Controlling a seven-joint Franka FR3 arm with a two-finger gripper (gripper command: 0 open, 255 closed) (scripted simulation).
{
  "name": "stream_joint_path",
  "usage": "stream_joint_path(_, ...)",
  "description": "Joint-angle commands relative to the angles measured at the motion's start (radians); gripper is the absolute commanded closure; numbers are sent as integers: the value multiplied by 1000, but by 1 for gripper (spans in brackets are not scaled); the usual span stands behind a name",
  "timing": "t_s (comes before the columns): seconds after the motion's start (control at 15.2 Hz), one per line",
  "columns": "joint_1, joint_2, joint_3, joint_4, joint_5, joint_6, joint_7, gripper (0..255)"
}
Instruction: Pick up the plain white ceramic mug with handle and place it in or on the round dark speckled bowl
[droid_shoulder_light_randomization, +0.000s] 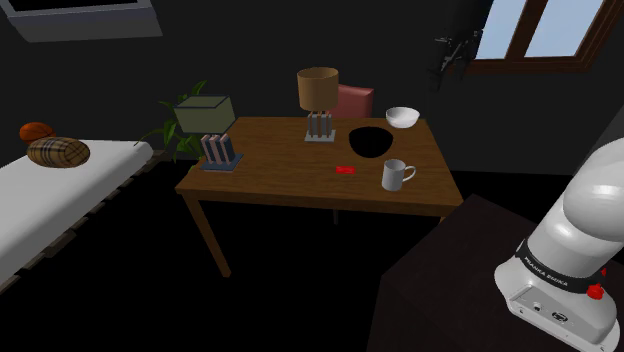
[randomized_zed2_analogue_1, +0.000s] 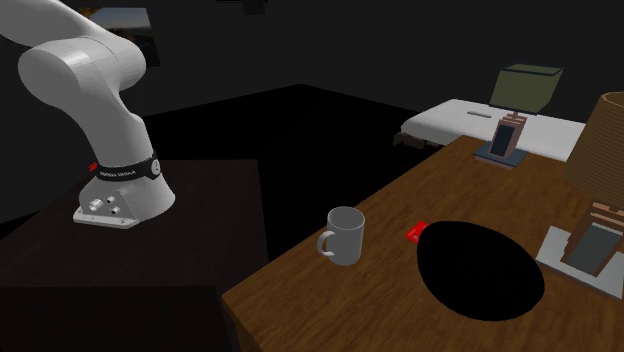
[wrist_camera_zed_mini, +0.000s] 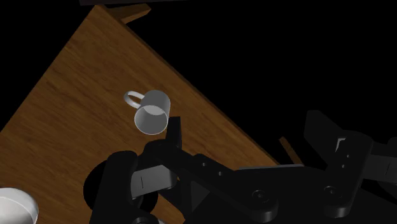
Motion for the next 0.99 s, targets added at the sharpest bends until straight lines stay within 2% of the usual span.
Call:
stream_joint_path(0.0, 0, 0, 0, 0, 0, 0, 0, 0)
stream_joint_path(0.46, -15, 108, -37, -139, -24, 254, -54, 0)
stream_joint_path(0.92, -29, 296, -76, -208, -41, 519, -107, 0)
